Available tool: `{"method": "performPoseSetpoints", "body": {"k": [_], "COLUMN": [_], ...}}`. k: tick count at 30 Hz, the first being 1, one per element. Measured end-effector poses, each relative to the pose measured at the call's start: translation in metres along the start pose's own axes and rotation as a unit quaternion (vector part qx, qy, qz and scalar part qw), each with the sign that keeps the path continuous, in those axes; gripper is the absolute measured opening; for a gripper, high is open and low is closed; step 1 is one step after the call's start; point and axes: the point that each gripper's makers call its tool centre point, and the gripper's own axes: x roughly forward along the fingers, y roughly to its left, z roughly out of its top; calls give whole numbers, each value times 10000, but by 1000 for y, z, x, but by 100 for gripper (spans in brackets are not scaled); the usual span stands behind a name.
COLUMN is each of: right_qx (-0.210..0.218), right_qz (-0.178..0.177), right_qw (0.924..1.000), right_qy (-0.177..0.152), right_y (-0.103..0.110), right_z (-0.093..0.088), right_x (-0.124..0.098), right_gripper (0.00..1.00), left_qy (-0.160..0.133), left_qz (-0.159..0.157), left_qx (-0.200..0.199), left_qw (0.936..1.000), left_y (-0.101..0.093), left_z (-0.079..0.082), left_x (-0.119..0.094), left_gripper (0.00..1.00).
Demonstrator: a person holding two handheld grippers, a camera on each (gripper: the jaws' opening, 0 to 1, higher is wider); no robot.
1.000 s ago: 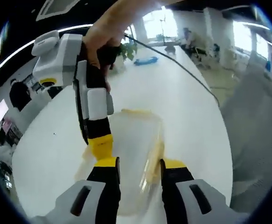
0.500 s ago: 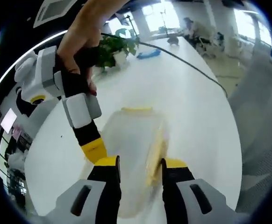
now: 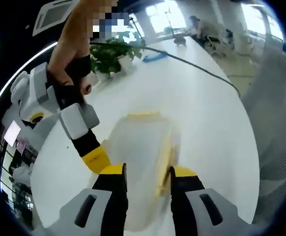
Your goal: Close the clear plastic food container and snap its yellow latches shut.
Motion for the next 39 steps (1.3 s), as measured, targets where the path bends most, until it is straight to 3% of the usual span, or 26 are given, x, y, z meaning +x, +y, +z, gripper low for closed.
{"method": "performPoseSetpoints", "body": {"k": [5,17,19,22,25,28,30,39], "right_qx": [35,209,211,87,-149,-411,-591,-616], "right_qz": [79,387,468,463,266,148,125,247], "right_qw": [9999,9988,9987,9962,9958,9978,9978,9975], "right_qy": [110,203,2,-729,-862,-503,-288,-259], "right_y": [-2,1,4,6,8,6,6,0], "right_z": [-1,0,3,12,11,7,4,-5], "right_x": [-2,1,3,8,3,-4,-6,-10], "right_gripper": [35,36,37,43,44,40,38,36], "left_qy": [-47,-109,-136,-264,-194,-64,-133,-290], "left_qz": [-98,-128,-65,-98,-107,-142,-152,-173], "left_qx": [1,-46,-73,-45,68,89,107,70], "left_qw": [9999,9998,9999,9996,9997,9998,9997,9994], "left_y": [6,2,1,1,0,0,0,1], "left_z": [0,1,1,1,4,5,4,4], "left_x": [-7,-8,-8,-8,-7,-7,-7,-7], "left_gripper": [28,29,29,29,30,30,31,31]}}
